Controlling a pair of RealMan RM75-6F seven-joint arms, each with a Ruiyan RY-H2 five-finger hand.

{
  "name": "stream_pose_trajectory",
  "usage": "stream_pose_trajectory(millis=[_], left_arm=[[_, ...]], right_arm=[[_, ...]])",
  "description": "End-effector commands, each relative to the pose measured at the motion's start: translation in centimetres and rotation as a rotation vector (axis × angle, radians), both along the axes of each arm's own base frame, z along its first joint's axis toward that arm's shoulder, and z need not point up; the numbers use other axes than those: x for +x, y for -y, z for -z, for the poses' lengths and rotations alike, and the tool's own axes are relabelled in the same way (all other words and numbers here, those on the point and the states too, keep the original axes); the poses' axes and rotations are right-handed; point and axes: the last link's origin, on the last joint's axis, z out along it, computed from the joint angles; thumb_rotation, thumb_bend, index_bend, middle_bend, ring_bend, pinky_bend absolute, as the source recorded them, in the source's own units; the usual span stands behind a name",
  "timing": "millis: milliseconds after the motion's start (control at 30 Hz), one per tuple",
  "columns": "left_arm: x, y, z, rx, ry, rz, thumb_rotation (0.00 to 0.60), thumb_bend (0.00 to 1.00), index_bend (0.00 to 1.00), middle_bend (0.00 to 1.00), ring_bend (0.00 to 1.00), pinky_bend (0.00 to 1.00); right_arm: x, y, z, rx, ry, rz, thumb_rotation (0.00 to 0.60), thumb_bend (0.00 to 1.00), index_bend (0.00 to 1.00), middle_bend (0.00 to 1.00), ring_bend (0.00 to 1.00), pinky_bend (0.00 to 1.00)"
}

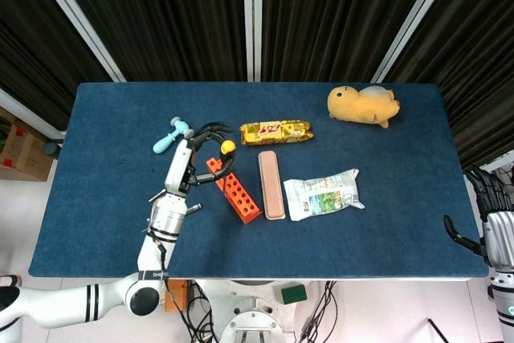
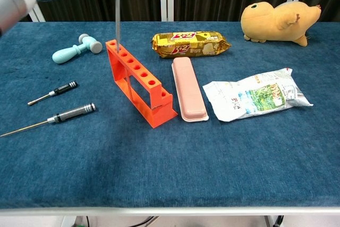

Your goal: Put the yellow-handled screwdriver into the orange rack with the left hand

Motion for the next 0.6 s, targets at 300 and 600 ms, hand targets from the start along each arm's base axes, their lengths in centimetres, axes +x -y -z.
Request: stream_pose_trajectory(millis=[300, 600], left_arm=[[0.3, -1.3, 1.5, -0.023, 0.048, -0.009, 0.6, 0.37, 0.68, 0.31, 0.18, 0.25], [0.1, -2.0, 2.6, -0.027, 0.036, -0.019, 0.6, 0.37, 0.68, 0.31, 0.17, 0.25]], right_arm=[[-0.1, 0.1, -0.3, -0.007, 0.01, 0.002, 0.6, 0.35, 0.0, 0.0, 0.0, 0.0], [-0.2, 0.2, -0.2, 0.001, 0.01, 0.007, 0.6, 0.35, 0.0, 0.0, 0.0, 0.0]])
